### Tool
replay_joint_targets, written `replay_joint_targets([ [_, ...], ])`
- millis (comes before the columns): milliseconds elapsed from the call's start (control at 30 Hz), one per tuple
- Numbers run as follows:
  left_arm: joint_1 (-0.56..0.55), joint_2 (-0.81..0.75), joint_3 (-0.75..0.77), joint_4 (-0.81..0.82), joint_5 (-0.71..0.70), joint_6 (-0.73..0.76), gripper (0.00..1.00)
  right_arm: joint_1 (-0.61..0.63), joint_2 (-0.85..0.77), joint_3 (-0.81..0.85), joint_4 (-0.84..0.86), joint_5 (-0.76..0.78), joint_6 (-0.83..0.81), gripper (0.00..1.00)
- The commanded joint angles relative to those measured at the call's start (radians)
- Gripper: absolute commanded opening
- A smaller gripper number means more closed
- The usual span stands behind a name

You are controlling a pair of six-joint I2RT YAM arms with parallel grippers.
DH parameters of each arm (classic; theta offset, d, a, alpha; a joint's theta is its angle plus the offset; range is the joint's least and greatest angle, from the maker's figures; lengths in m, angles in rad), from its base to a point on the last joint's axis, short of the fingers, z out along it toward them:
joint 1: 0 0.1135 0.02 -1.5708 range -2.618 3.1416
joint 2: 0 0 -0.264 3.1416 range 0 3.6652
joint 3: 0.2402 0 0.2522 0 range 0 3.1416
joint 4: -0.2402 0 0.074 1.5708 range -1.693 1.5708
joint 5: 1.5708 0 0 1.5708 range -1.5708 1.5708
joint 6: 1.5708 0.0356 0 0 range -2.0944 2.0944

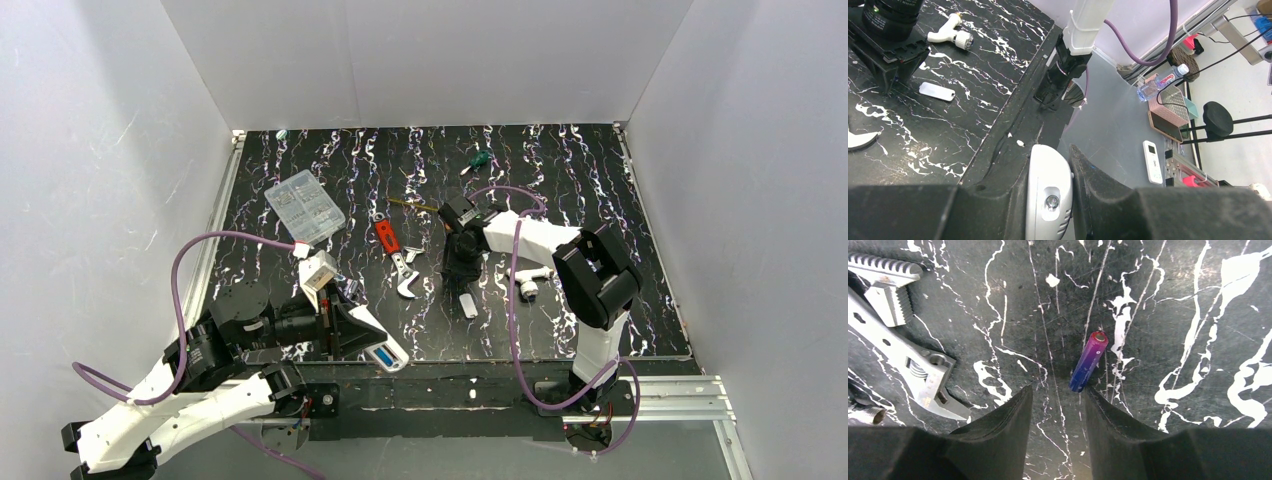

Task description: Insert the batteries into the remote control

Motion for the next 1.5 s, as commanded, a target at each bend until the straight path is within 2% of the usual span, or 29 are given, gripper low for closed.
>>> replay_joint_targets([
  [0,-0.003,-0.013,0.030,0.040,0.008,-0.005,0.00,-0.008,-0.033,-0.013,0.037,-0.038,0.030,0.49],
  [367,-0.003,-0.013,0.042,0.025,0.004,-0.008,0.00,-0.036,-0.007,0.002,0.111,-0.038,-0.016,0.49],
  [533,-0.003,-0.016,0.049,0.013,-0.001,-0.009,0.00,-0.053,0.005,0.003,0.165,-0.128,-0.046,0.49],
  [767,-0.004,-0.015,0.050,0.014,-0.004,-0.010,0.00,-0.053,-0.089,-0.023,0.141,-0.122,-0.148,0.48],
  [900,-0.003,-0.007,0.045,0.022,-0.003,-0.011,0.00,-0.053,-0.131,0.001,0.114,-0.112,-0.352,0.47],
  [1000,-0.003,0.005,0.048,0.032,0.002,-0.013,0.00,-0.053,-0.123,0.066,0.078,-0.164,-0.609,0.46],
  [1100,-0.003,0.005,0.053,0.023,0.003,-0.016,0.00,-0.053,-0.141,0.073,0.084,-0.239,-0.876,0.48],
  [1300,-0.003,-0.015,0.057,0.001,-0.012,-0.018,0.00,-0.071,-0.235,-0.019,0.127,-0.441,-1.404,0.52],
  [1467,-0.003,-0.026,0.059,-0.003,-0.018,-0.026,0.00,-0.114,-0.206,0.040,-0.029,-0.574,-1.754,0.52],
])
